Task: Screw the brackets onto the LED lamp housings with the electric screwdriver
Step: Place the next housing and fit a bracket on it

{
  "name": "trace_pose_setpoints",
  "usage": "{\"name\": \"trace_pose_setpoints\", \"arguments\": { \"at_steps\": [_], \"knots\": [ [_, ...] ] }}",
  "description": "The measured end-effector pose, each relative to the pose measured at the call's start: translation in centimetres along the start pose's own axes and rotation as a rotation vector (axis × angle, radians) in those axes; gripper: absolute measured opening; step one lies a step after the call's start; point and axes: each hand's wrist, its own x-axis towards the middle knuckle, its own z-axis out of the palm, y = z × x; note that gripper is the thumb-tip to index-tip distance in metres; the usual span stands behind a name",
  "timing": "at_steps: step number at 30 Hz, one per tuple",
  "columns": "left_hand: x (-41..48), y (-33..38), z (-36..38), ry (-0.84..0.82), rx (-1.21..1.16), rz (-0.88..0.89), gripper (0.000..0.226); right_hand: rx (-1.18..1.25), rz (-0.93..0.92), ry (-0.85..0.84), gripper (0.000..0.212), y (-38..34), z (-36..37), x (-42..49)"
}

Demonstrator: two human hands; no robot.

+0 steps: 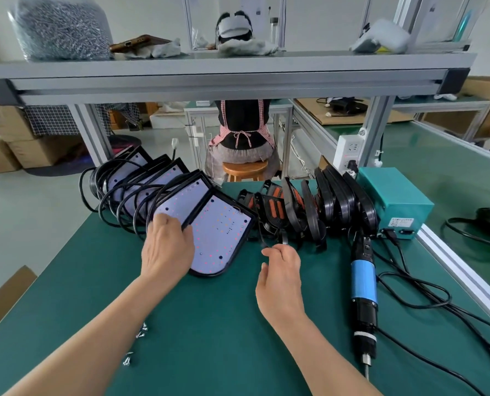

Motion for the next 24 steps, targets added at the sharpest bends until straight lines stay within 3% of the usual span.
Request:
{"name": "trace_pose_setpoints", "arguments": {
  "at_steps": [8, 17, 24],
  "knots": [
    [-7.8, 0.8, -0.7, -0.507, -0.715, -0.449, 0.017, 0.118, 0.002, 0.181, 0.026, -0.2, -0.7, -0.4],
    [-12.4, 0.6, -0.3, -0.531, -0.560, -0.326, 0.007, 0.332, -0.006, 0.294, 0.026, -1.0, -2.1, -0.9],
    [-12.9, 2.4, 0.2, -0.589, -0.608, -0.331, 0.008, 0.259, -0.066, 0.263, 0.026, -1.8, -2.7, -2.7]
  ]
}}
